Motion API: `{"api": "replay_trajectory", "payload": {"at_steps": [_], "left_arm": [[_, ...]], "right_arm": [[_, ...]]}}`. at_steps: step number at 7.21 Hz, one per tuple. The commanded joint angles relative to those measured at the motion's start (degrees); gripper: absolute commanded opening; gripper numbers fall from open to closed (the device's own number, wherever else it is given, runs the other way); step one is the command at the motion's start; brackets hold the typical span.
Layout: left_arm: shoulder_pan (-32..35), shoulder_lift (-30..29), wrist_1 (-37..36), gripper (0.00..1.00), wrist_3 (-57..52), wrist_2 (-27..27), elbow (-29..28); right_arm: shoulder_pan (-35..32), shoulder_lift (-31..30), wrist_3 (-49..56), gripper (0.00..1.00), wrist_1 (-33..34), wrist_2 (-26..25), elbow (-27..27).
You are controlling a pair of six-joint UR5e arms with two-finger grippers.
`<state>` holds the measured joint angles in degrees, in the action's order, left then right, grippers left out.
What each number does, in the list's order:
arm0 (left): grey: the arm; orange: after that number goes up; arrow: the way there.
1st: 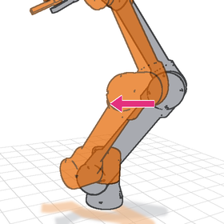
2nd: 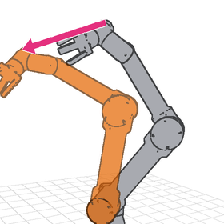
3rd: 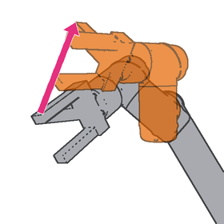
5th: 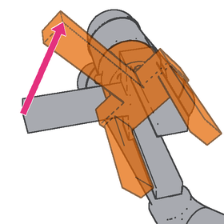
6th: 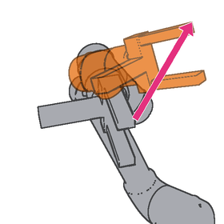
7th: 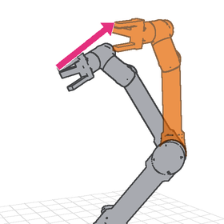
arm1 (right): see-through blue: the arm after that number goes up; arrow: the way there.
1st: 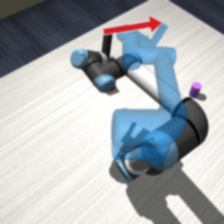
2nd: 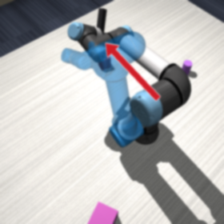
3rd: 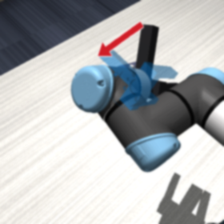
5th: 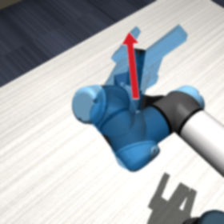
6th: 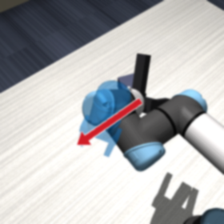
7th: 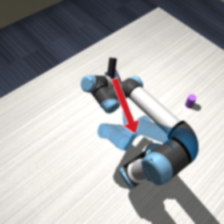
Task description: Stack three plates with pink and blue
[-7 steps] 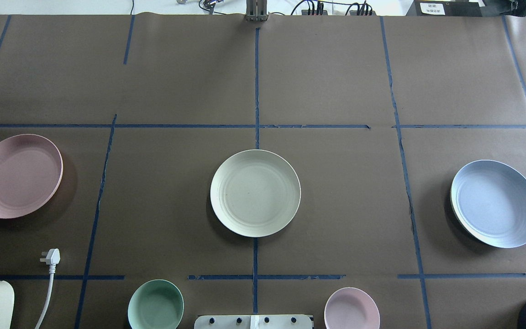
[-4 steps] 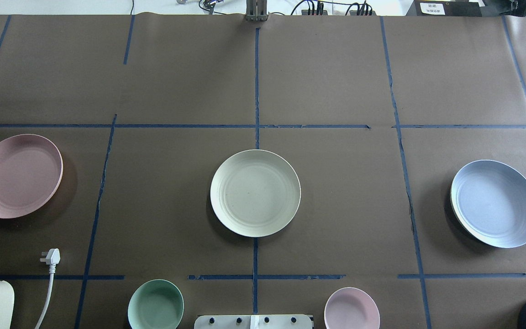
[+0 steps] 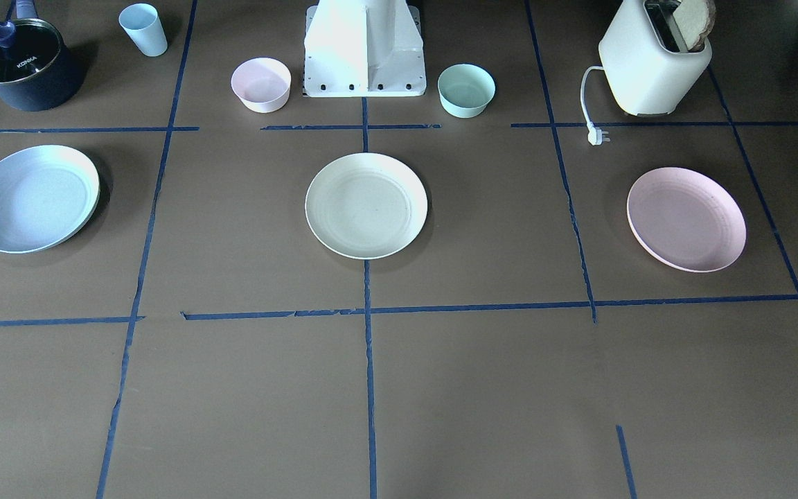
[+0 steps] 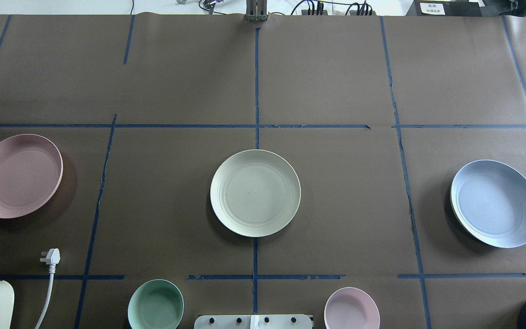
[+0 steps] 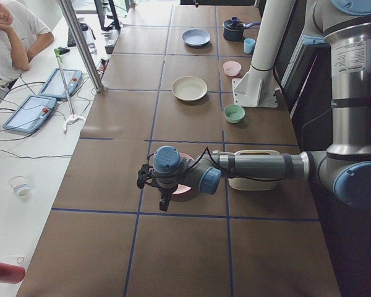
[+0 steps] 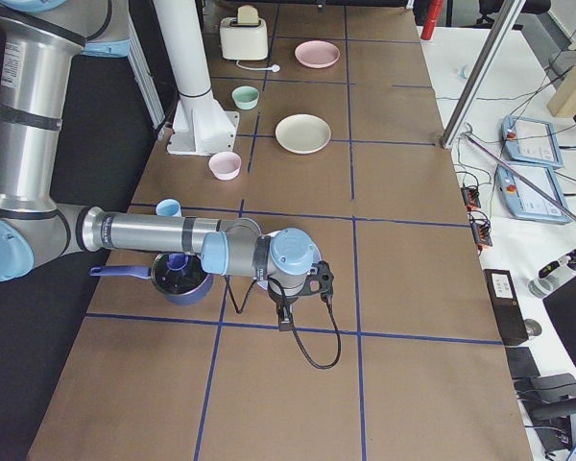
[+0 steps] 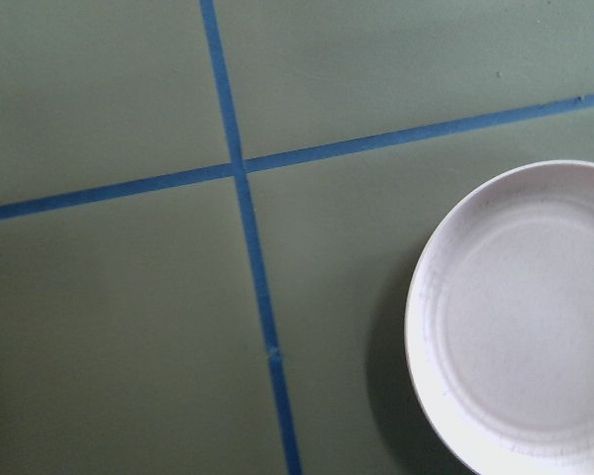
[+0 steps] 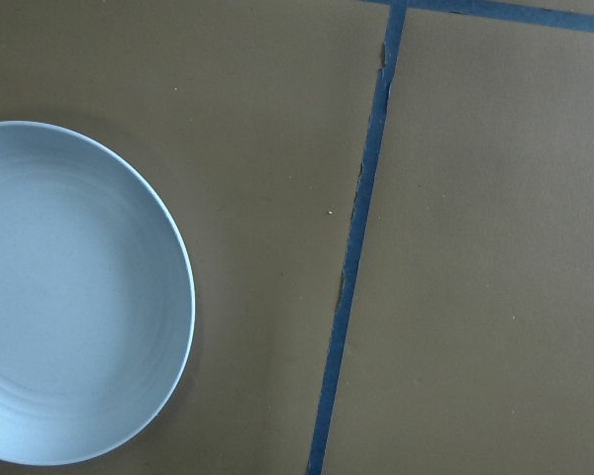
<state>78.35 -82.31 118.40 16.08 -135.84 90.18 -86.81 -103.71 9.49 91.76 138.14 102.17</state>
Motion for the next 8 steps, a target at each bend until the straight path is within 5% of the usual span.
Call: {"api": "replay_trajectory", "payload": {"at_steps": [1,3,6,8], "left_arm": [[-11.2,-0.1,23.1,1.00,23.3,7.7,-8.7],[-15.8,-1.4,24.9,0.99,28.3,9.6,-9.0],[-15.9,-1.5,24.9,0.33,28.9,8.9,-9.3],[-15.9,-1.5,24.9,0.29,28.8,7.3,-9.7]], "right_arm": [[0.2,0.0,0.0,1.00,0.0,0.0,0.0],[0.2,0.0,0.0,1.00,0.0,0.0,0.0],[0.2,0.0,0.0,1.00,0.0,-0.1,-0.1],[0.2,0.0,0.0,1.00,0.0,-0.1,-0.1]]}}
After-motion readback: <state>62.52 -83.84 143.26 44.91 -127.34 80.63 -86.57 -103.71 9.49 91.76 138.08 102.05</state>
